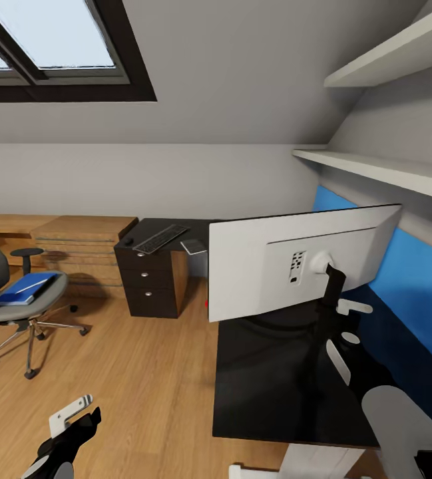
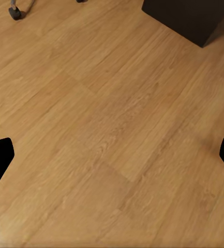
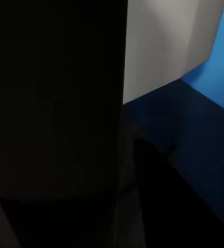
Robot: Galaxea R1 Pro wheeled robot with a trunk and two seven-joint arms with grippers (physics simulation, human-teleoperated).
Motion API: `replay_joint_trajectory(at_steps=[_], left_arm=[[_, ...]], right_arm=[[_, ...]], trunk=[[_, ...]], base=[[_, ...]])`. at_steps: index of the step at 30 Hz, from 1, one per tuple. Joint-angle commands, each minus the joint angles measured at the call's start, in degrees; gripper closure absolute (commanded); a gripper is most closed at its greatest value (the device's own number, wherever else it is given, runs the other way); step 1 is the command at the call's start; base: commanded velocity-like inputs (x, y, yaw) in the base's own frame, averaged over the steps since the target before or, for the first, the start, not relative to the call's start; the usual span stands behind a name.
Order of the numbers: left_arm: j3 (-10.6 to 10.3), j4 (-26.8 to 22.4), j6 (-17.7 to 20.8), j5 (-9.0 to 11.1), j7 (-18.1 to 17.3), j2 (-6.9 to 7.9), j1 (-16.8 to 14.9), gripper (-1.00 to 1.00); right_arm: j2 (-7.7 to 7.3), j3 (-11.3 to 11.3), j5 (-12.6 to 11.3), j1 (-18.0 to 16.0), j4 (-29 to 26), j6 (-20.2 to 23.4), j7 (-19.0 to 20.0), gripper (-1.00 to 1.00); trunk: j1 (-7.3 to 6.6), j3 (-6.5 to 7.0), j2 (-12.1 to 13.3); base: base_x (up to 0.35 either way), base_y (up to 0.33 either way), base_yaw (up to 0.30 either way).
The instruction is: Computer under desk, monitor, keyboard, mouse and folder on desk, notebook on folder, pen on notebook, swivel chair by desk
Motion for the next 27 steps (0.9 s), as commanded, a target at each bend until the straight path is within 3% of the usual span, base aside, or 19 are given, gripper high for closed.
replay_joint_trajectory(at_steps=[1,27], left_arm=[[0.0,-0.1,0.2,0.5,0.3,0.0,0.0,-1.0],[-0.6,-0.1,0.2,0.4,0.3,-0.08,0.0,-1.0]], right_arm=[[-0.01,0.2,-0.4,-0.1,-0.1,-0.4,-0.2,1.0],[-0.25,0.2,-0.4,-0.1,0.2,-0.4,-0.3,1.0]], trunk=[[0.0,-0.05,0.0],[0.0,-0.05,0.0]], base=[[0.0,-0.011,0.0],[0.076,-0.028,0.0]])
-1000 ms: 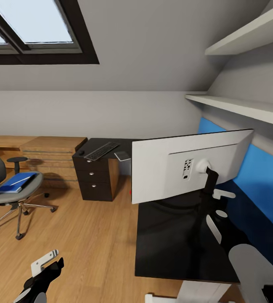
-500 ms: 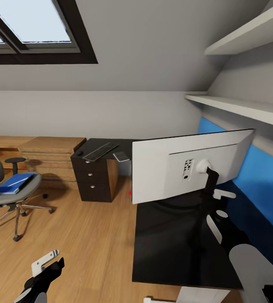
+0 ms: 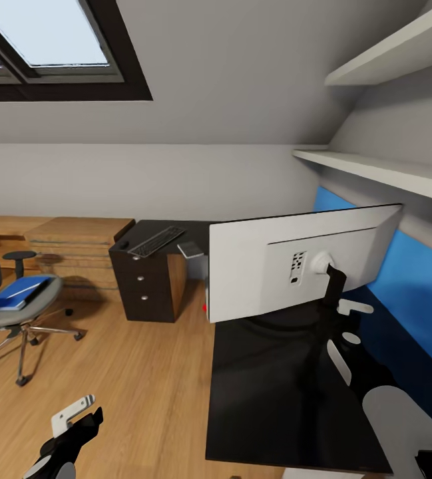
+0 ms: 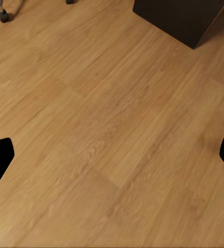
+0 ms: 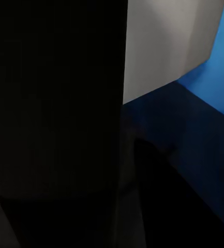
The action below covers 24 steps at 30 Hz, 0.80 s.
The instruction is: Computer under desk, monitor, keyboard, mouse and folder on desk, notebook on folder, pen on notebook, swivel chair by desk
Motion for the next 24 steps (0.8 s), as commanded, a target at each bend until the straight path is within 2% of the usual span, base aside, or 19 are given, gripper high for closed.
replay_joint_trajectory(at_steps=[1,13,24], left_arm=[[0.0,-0.1,0.2,0.4,0.3,0.02,0.0,-1.0],[-0.1,-0.1,0.2,0.4,0.3,0.03,0.0,-1.0],[-0.1,-0.1,0.4,0.5,0.3,0.03,0.0,-1.0]], right_arm=[[-0.01,0.1,-0.6,-0.1,0.0,-0.4,-0.2,1.0],[-0.01,0.1,-0.6,-0.1,-0.1,-0.4,-0.2,1.0],[0.06,0.2,-0.6,-0.1,-0.1,-0.3,-0.1,1.0]], trunk=[[0.02,-0.06,0.0],[0.02,-0.06,0.0],[0.02,-0.06,0.0]], base=[[0.222,-0.001,0.0],[0.245,0.0,0.0],[0.014,0.0,0.0]])
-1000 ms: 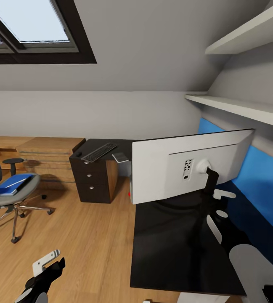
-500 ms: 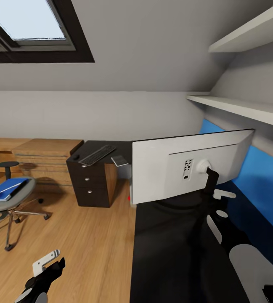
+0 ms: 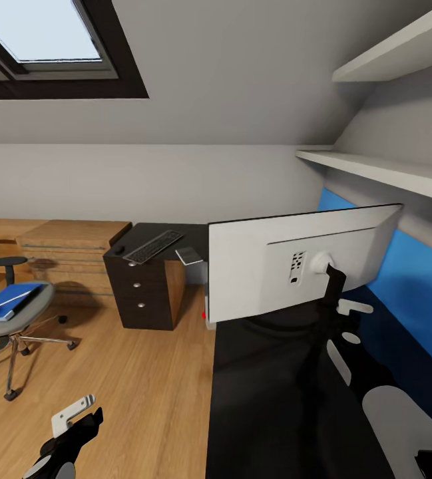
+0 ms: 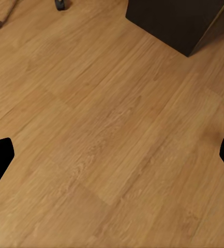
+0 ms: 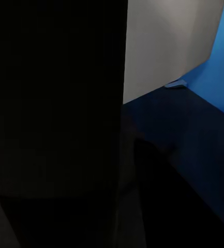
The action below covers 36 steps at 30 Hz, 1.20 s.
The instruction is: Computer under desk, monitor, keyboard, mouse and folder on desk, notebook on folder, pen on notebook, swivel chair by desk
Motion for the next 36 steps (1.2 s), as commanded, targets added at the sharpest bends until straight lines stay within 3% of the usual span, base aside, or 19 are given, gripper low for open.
replay_joint_trajectory(at_steps=[1,36], left_arm=[[0.0,-0.1,0.2,0.5,0.3,0.02,0.0,-1.0],[0.0,-0.1,0.3,0.4,0.3,0.11,0.0,-1.0]], right_arm=[[0.0,0.1,-0.6,-0.1,0.0,-0.4,-0.2,1.0],[0.02,0.1,-0.5,-0.1,-0.4,-0.3,-0.2,1.0]], trunk=[[0.0,-0.06,0.0],[0.0,-0.06,0.0]], base=[[0.0,0.0,0.0],[0.0,-0.001,-0.017]])
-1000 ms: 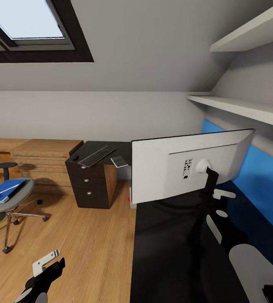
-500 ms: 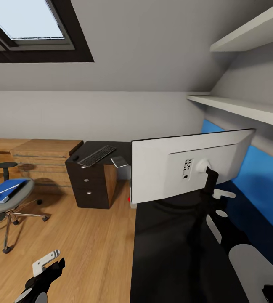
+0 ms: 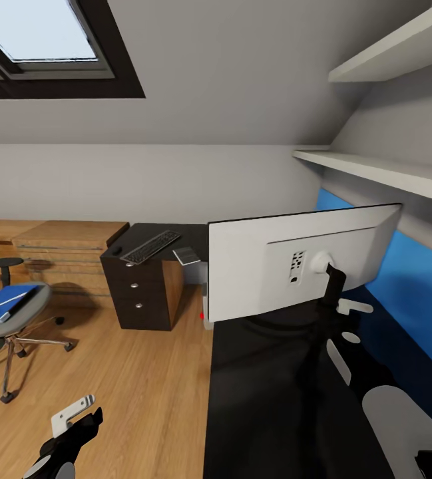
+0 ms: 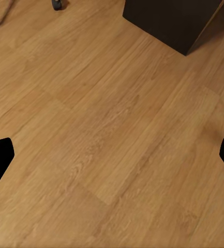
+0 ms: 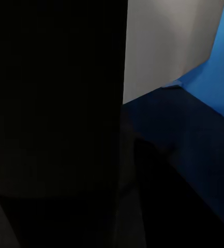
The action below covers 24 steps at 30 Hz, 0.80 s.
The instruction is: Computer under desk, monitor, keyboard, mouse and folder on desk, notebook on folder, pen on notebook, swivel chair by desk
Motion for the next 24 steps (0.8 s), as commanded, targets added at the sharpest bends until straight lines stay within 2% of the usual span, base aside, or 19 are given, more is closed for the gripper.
replay_joint_trajectory(at_steps=[1,18,24], left_arm=[[0.0,-0.1,0.2,0.5,0.3,0.02,0.0,-1.0],[0.0,-0.1,0.2,0.4,0.3,0.06,0.0,-1.0],[0.0,-0.1,0.1,0.5,0.3,0.03,0.0,-1.0]], right_arm=[[-0.02,0.1,-0.3,-0.1,-0.1,-0.4,-0.2,1.0],[0.03,0.1,-0.3,-0.1,0.2,-0.4,-0.2,1.0],[0.07,0.1,-0.3,-0.1,0.2,-0.4,-0.2,1.0]], trunk=[[0.0,-0.05,0.0],[0.0,-0.05,0.0],[0.0,-0.05,0.0]], base=[[0.0,-0.031,0.0],[0.001,-0.044,0.0],[0.218,-0.054,0.0]])
